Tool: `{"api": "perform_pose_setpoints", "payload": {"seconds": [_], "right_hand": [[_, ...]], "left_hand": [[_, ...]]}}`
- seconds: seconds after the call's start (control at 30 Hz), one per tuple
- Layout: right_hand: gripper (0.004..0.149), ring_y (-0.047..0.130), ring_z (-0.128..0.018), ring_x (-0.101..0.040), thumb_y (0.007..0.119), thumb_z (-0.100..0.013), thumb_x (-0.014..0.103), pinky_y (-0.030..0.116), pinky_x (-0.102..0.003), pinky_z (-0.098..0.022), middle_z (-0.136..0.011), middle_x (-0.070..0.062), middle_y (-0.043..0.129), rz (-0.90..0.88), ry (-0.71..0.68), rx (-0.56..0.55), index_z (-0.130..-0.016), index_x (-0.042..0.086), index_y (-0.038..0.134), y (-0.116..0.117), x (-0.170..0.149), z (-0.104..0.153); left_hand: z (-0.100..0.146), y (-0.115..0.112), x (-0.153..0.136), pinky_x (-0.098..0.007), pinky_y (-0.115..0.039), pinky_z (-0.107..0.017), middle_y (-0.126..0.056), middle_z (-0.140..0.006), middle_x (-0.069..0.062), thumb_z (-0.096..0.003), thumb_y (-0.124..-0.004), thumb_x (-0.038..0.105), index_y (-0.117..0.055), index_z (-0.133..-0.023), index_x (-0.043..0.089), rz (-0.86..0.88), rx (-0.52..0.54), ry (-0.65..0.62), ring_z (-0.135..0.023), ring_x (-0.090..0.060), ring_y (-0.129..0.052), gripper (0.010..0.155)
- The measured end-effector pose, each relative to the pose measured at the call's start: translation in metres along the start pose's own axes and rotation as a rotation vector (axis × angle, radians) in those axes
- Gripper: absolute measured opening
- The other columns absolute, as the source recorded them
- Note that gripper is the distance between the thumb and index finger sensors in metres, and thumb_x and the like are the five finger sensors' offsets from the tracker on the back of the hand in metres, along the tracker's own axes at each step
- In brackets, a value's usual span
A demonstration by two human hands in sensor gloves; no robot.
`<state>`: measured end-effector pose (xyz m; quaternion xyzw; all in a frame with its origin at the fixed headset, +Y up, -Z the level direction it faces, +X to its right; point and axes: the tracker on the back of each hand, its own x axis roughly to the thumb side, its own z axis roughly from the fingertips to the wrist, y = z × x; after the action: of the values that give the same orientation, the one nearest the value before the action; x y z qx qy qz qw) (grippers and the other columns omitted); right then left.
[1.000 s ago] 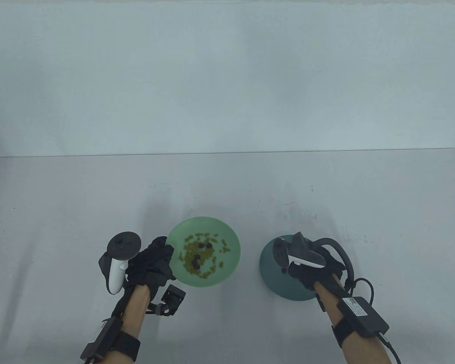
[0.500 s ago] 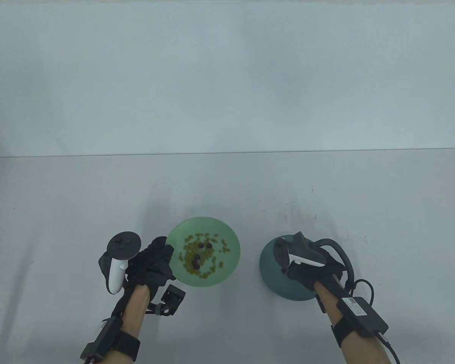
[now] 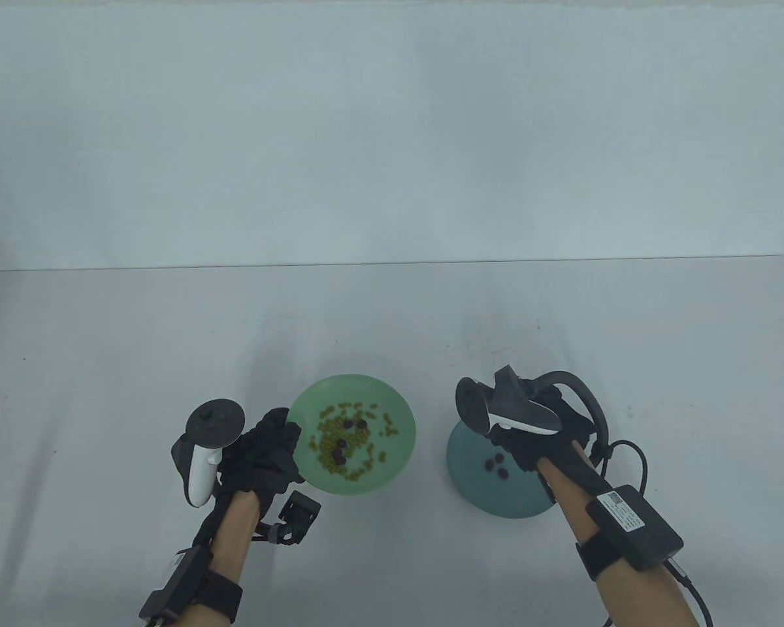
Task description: Pick cranberries with hand pinch into plate
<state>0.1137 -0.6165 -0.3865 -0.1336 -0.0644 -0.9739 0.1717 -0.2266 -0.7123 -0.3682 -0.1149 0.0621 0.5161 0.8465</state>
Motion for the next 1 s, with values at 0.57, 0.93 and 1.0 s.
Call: {"api": "perform_pose_setpoints", "payload": {"seconds": [0.57,0.93,1.0], "right_hand": [[0.047,0.098,-0.051,-0.011,0.075,-0.051,0.051,0.084,-0.043,-0.055,-0.057,0.011,0.095,0.025,-0.210,-0.137,-0.090,0.027,0.082,-0.057,0.090,-0.014],[0.047,0.098,-0.051,-0.010,0.074,-0.053,0.048,0.084,-0.043,-0.055,-0.057,0.011,0.095,0.026,-0.267,-0.085,-0.096,0.028,0.077,-0.039,0.123,-0.032],[0.047,0.098,-0.051,-0.010,0.074,-0.053,0.047,0.084,-0.043,-0.055,-0.057,0.011,0.095,0.025,-0.271,-0.071,-0.096,0.029,0.076,-0.036,0.126,-0.035]], "left_hand": [[0.000,-0.002,0.001,-0.030,-0.096,-0.036,-0.085,-0.082,-0.019,-0.0588,-0.066,0.021,-0.055,-0.105,-0.003,0.012,-0.013,-0.007,-0.048,-0.024,-0.109,0.053],[0.000,-0.003,0.001,-0.031,-0.096,-0.036,-0.085,-0.082,-0.019,-0.0588,-0.066,0.021,-0.055,-0.104,-0.003,0.017,-0.017,-0.010,-0.048,-0.024,-0.109,0.053],[0.000,-0.003,0.001,-0.031,-0.096,-0.035,-0.085,-0.082,-0.019,-0.0588,-0.066,0.021,-0.055,-0.104,-0.003,0.017,-0.018,-0.011,-0.048,-0.023,-0.109,0.053]]}}
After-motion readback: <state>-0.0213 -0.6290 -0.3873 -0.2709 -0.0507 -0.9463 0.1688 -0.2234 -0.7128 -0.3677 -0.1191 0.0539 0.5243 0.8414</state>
